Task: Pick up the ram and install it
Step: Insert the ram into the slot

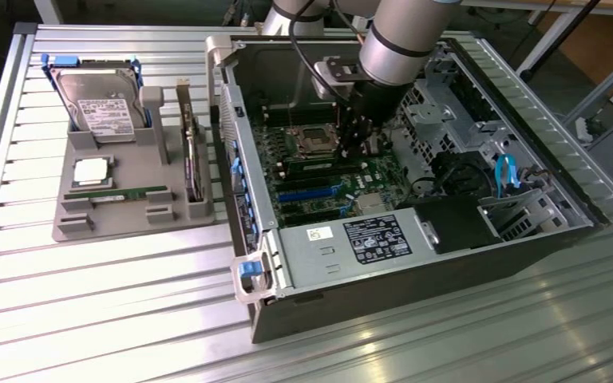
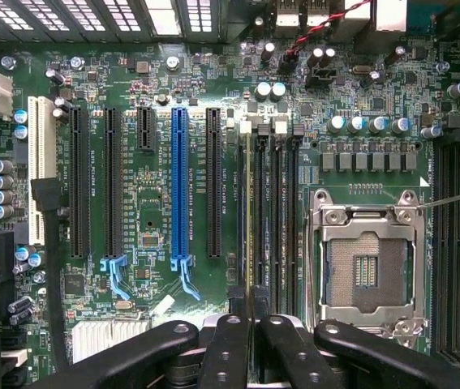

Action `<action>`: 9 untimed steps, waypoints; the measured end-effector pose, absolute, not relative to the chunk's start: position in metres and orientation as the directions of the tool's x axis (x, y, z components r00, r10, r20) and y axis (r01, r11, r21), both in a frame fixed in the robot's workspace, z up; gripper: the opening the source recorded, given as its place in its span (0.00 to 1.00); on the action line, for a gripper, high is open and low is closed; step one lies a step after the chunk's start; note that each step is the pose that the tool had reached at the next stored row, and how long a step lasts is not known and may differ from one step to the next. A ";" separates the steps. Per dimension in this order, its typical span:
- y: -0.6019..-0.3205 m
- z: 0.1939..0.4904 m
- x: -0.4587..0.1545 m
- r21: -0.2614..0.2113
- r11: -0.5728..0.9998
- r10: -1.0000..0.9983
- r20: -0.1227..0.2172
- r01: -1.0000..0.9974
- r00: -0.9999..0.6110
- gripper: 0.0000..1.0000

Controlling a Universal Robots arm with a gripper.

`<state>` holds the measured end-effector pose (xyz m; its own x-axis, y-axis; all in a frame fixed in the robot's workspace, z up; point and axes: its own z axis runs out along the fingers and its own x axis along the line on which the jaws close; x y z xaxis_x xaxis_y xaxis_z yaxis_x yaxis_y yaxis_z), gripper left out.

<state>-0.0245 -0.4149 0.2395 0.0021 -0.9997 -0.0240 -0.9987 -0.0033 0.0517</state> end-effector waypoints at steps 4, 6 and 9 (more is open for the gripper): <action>-0.415 0.239 -0.025 0.052 -0.004 -1.000 -0.024 -0.999 0.002 0.11; -0.415 0.239 -0.025 0.052 -0.003 -1.000 -0.024 -0.999 0.002 0.11; -0.415 0.238 -0.025 0.052 -0.003 -1.000 -0.024 -0.999 0.002 0.11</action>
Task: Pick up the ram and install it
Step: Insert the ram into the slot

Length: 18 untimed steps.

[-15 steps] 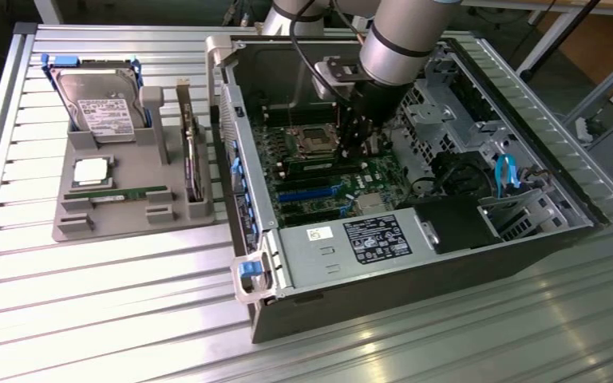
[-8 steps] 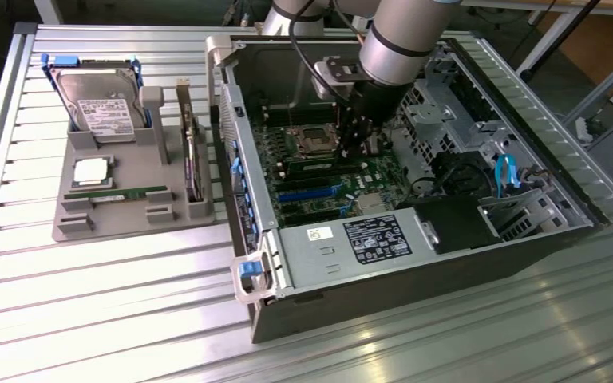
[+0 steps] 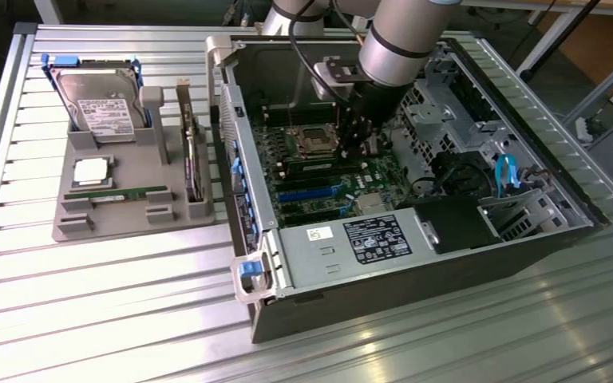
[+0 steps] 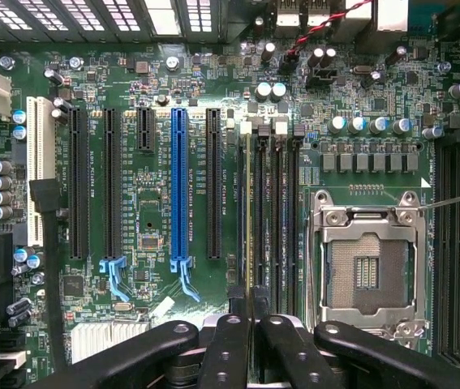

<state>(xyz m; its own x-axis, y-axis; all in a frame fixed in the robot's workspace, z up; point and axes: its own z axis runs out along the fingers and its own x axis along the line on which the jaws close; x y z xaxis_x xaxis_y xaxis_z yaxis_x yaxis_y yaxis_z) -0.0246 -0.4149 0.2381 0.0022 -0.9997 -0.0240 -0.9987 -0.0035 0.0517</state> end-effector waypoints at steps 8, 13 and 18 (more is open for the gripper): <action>-0.415 0.237 -0.025 0.052 -0.004 -1.000 -0.024 -0.999 0.002 0.11; -0.415 0.235 -0.025 0.052 -0.003 -1.000 -0.024 -0.999 0.002 0.11; -0.415 0.233 -0.025 0.052 -0.003 -1.000 -0.024 -0.999 0.002 0.11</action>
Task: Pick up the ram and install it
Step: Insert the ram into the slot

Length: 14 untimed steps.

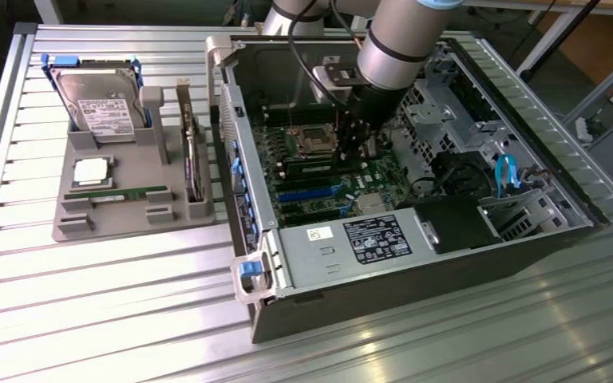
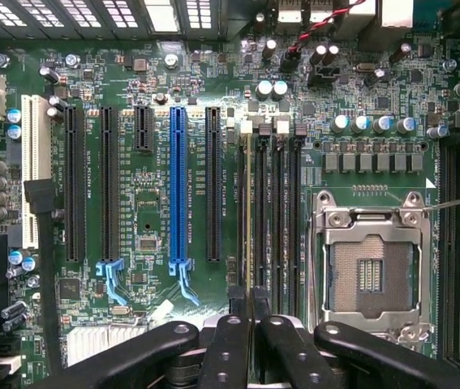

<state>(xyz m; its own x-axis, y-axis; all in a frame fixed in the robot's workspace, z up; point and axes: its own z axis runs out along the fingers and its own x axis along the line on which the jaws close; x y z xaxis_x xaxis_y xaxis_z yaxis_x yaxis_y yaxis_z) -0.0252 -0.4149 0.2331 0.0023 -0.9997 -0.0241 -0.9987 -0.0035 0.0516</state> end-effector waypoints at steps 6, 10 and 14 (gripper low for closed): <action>-0.415 0.232 -0.025 0.052 -0.003 -1.000 -0.024 -0.999 0.002 0.17; -0.415 0.238 -0.025 0.052 -0.003 -1.000 -0.024 -0.999 0.002 0.24; -0.415 0.273 -0.025 0.052 -0.003 -1.000 -0.024 -0.999 0.002 0.24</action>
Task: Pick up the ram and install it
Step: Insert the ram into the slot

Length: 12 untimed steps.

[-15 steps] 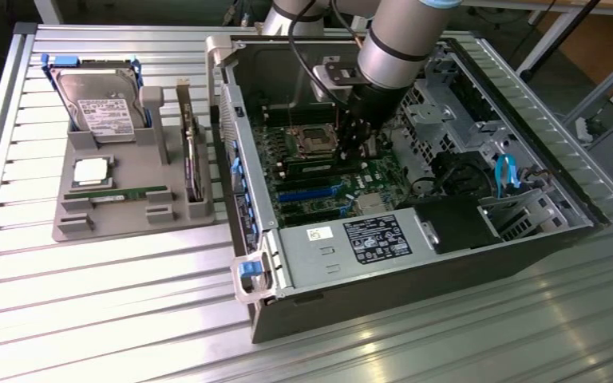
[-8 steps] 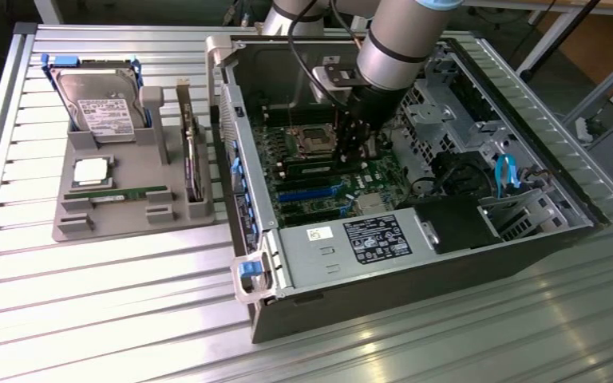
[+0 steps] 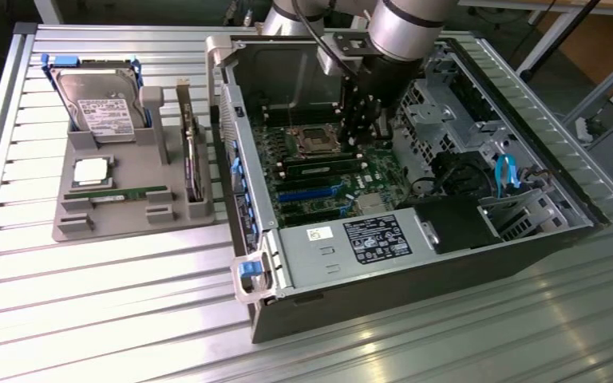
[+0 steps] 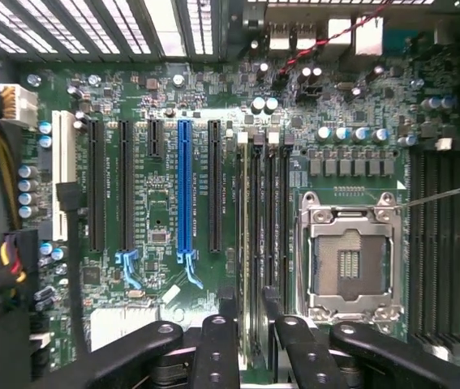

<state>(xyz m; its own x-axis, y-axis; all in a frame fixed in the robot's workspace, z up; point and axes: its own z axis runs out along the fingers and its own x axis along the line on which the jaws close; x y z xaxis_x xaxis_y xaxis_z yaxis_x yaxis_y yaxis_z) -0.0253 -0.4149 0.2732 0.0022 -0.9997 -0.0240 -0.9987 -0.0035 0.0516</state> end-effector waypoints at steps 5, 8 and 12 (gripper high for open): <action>-0.415 0.309 -0.025 0.052 -0.003 -1.000 -0.024 -0.999 0.002 0.24; -0.415 0.315 -0.025 0.051 -0.003 -1.000 -0.024 -0.999 0.002 0.24; -0.415 0.315 -0.025 0.052 -0.003 -1.000 -0.024 -0.999 0.002 0.24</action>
